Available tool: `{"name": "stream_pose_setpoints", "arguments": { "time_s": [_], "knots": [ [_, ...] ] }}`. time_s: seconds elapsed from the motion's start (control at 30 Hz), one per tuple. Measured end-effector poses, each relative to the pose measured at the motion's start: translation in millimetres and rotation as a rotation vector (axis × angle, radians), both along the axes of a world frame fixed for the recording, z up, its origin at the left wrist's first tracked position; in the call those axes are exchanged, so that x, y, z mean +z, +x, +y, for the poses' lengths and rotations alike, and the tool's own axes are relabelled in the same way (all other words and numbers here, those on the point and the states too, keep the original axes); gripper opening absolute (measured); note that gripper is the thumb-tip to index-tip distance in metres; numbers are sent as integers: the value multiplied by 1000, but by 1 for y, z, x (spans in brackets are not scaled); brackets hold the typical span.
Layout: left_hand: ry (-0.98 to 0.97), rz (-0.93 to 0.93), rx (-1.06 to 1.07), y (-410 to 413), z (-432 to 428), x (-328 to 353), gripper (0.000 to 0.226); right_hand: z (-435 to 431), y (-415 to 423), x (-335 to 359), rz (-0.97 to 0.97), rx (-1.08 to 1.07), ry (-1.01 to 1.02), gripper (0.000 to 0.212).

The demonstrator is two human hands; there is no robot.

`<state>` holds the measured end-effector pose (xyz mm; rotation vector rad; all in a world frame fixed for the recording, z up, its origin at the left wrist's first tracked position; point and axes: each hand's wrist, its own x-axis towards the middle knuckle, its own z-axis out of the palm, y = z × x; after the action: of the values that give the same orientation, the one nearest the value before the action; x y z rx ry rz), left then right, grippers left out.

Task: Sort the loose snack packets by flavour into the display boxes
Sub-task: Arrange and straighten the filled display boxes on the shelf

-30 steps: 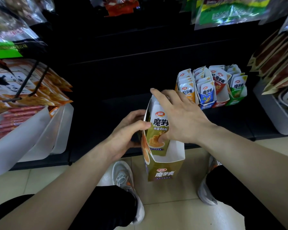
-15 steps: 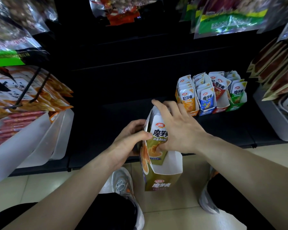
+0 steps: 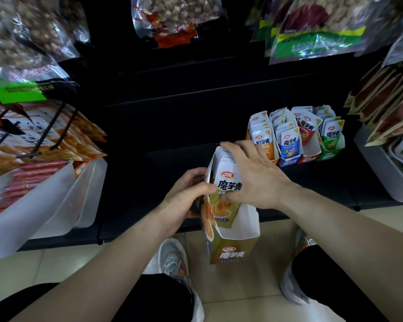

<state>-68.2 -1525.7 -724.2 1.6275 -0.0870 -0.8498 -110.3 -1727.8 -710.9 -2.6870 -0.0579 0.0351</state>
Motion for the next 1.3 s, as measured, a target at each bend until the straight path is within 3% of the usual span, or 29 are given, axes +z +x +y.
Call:
{"name": "stream_pose_setpoints", "arguments": {
  "time_s": [0.37,0.5,0.6,0.77,0.97,1.07,1.17,1.3],
  "knots": [
    [-2,-61,65,1,-8,7,59,-19,-8,29,-34,-91,48,117],
    [7,-99,120,-2,-9,8,55,-31,-20,28,-20,-230,84,100],
    [1,-125,159,-6,-12,12,47,-35,-32,17,72,-322,229,86],
    [-41,-163,152,-19,-21,17,49,-24,-53,-3,286,-267,384,50],
    [-105,-229,119,-32,-35,19,55,-22,-59,3,174,-236,476,20],
    [-112,-236,109,-24,-36,14,62,-24,-50,-1,125,-255,501,16],
    [-62,-226,109,-4,-38,-1,68,-16,-34,-14,90,-265,495,32],
    [-3,-202,94,25,-52,-37,59,-20,-8,-50,114,-331,505,42]
  ]
}}
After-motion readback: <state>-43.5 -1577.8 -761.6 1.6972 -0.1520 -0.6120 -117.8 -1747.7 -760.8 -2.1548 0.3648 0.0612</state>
